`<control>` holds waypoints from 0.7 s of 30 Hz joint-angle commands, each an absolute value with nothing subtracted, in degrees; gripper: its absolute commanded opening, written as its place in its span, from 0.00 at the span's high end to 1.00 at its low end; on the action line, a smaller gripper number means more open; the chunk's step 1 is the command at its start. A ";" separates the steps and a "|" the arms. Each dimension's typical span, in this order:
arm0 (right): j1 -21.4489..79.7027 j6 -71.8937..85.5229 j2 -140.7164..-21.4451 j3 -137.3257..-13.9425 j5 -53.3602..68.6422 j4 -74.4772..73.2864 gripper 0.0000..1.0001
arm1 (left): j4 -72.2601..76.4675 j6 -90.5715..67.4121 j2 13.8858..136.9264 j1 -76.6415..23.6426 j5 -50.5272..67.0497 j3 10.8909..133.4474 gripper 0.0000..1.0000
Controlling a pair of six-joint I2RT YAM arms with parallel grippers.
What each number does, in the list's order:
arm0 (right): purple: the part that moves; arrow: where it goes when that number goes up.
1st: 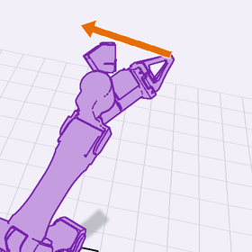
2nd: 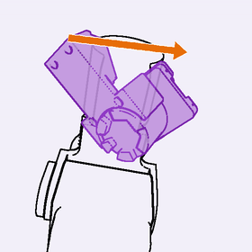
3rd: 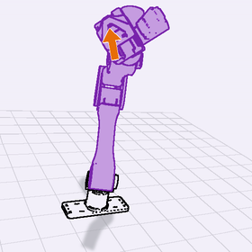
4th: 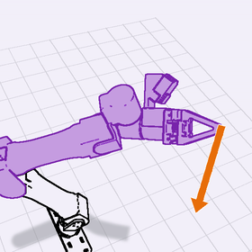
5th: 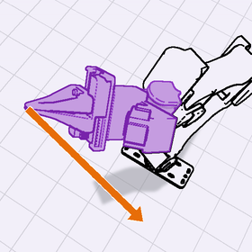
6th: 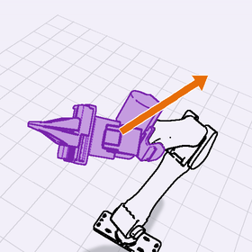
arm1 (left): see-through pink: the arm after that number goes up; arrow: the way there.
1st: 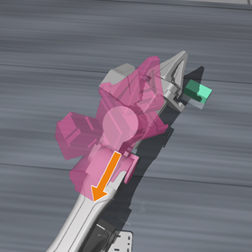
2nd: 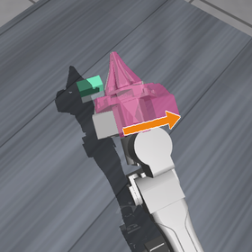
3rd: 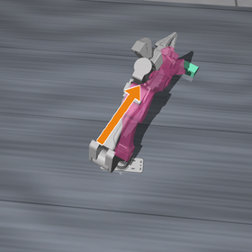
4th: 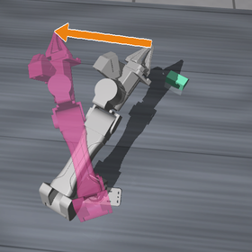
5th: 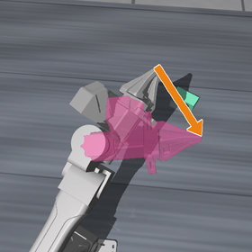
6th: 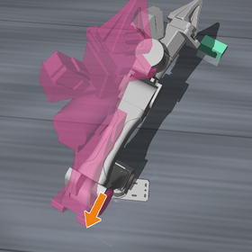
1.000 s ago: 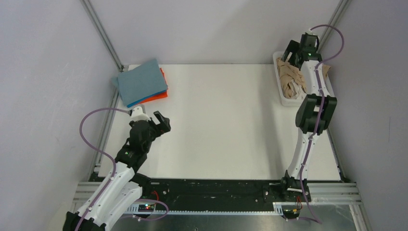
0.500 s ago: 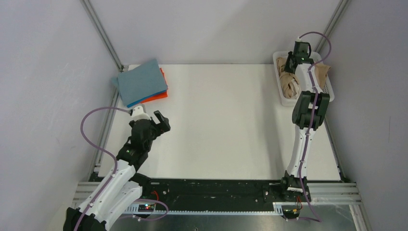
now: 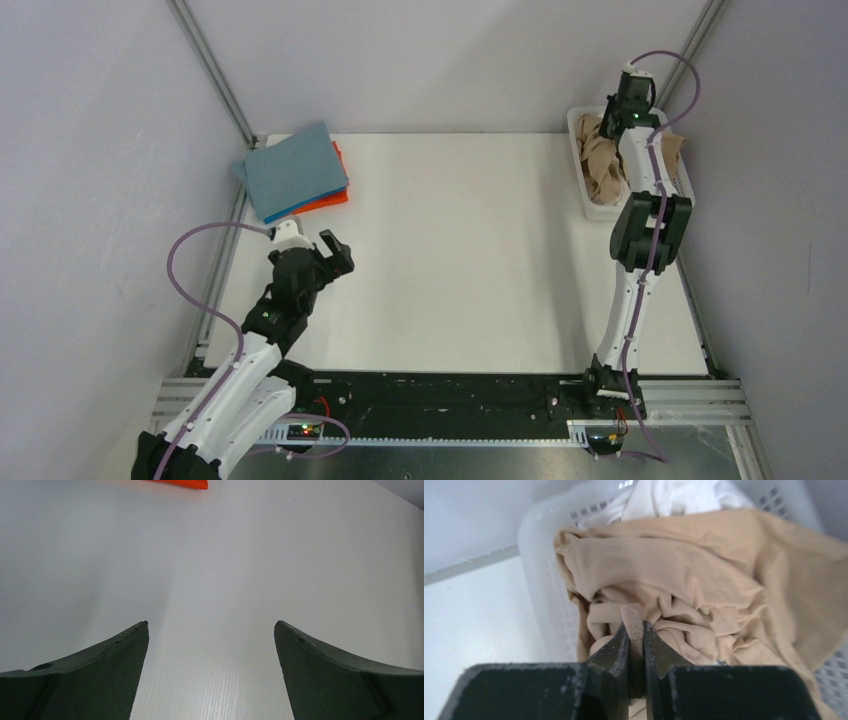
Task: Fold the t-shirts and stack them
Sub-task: Grab crumpled tshirt from bin with the right arm
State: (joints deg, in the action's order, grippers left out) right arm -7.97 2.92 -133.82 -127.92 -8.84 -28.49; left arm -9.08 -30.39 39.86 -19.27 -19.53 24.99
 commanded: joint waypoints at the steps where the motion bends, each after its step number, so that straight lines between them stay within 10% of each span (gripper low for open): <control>1: -7.91 1.32 -122.00 -130.87 -11.67 -20.90 0.99 | -7.03 -29.83 38.21 -19.42 -20.18 25.59 0.02; 21: -0.90 4.39 -100.38 -136.13 -3.36 -3.30 1.00 | -7.12 -30.35 33.29 -19.42 -17.45 25.31 0.02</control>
